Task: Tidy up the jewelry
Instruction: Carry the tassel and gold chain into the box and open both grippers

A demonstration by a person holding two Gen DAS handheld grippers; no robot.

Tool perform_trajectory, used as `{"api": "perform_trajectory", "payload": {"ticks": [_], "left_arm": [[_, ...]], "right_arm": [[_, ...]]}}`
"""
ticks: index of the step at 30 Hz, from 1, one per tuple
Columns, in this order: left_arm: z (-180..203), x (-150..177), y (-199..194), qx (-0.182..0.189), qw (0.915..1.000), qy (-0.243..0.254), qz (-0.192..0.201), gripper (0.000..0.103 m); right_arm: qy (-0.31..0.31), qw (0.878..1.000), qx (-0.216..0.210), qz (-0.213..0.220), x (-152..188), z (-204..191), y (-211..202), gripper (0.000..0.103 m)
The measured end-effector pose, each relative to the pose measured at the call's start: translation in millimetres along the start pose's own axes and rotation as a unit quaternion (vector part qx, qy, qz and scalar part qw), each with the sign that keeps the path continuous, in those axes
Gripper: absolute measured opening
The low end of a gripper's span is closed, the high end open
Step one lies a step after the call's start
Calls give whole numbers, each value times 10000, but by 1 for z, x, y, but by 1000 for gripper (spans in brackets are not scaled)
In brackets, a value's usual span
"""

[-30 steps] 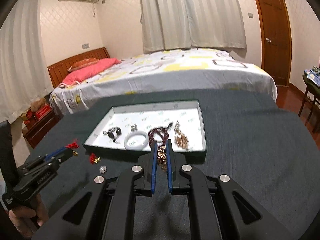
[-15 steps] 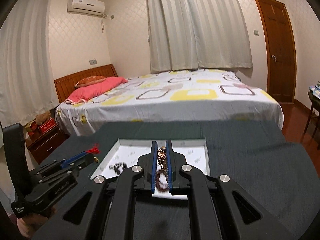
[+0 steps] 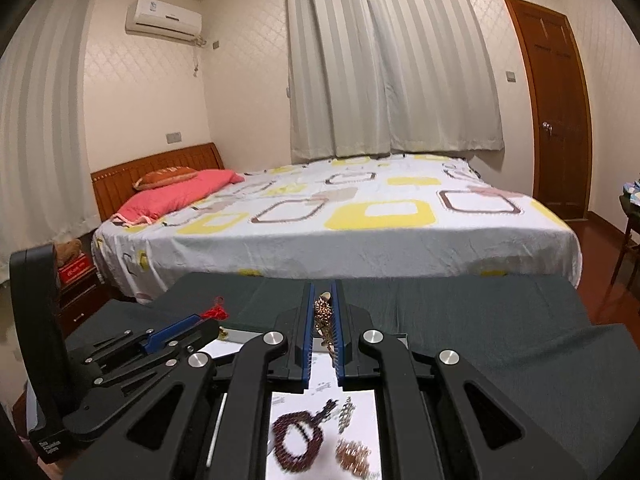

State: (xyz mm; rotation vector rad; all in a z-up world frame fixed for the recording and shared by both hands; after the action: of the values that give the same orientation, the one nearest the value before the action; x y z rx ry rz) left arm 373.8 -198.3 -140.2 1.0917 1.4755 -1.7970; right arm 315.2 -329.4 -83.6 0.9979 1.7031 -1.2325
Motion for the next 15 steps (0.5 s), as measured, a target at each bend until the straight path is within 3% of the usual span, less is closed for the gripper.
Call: {"api": "perform_trajectory", "payload": {"ticks": [8,15], "left_arm": [[4,16,71,-65,9972,31,-750,18],[2,37,102,-216,9904,90,-1366,18]], "right_arm": [[276,9971,171,-685,32,33,61,9],[469,9898,295,-1310,55,46,83,9]]}}
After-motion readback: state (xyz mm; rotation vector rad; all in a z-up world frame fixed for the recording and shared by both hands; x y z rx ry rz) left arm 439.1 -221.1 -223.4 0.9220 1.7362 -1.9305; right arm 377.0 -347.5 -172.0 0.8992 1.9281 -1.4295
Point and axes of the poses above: each gripper's, at about its wrist camera, not at the fingertips, and y roughly the way its jaws point, z to its right, x to its underside, the point moved 7 cm from there along y, roughly the way its jaws point, and after that the axes turned 10 degrees about -x, right-handed, at the moved point
